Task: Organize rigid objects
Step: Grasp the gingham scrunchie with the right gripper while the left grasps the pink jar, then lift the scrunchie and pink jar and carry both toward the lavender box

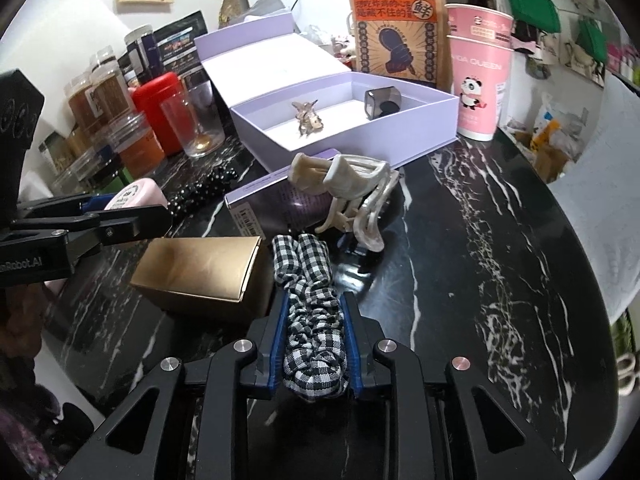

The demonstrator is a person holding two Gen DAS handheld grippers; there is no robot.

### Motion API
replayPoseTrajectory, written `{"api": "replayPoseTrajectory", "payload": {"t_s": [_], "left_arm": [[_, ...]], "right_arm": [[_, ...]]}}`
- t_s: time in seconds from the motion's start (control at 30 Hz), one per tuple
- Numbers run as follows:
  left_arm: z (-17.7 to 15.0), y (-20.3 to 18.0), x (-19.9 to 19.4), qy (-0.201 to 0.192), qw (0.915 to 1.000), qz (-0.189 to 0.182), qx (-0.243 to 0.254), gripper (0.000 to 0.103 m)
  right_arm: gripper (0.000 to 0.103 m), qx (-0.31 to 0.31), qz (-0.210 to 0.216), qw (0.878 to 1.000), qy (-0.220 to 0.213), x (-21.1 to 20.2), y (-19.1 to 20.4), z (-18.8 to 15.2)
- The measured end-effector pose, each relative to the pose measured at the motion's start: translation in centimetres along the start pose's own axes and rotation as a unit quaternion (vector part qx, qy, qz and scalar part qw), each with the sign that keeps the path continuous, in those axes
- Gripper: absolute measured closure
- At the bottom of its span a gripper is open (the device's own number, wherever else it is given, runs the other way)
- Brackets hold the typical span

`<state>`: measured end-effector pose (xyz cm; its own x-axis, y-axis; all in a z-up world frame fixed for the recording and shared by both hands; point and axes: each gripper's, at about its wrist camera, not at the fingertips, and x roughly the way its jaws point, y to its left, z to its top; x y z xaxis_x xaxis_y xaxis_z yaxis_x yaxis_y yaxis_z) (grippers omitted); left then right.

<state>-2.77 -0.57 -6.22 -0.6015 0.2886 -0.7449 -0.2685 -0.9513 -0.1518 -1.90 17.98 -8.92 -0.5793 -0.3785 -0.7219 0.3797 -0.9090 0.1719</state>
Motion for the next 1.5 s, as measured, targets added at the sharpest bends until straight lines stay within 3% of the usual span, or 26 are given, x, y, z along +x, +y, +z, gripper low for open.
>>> {"api": "replayPoseTrajectory", "payload": {"t_s": [0.73,1.5], "left_arm": [[1.3,0.5,-0.4,-0.002,0.9996,-0.019,-0.02,0.052],[7.9,0.9,-1.2,-0.053,0.9982,-0.008,0.026,0.052]], "right_arm": [[0.078,0.007,0.018,0.999,-0.036,-4.1,1.3,1.0],[0.078,-0.033,0.063,0.994,-0.08,-4.4,2.7,8.6]]}}
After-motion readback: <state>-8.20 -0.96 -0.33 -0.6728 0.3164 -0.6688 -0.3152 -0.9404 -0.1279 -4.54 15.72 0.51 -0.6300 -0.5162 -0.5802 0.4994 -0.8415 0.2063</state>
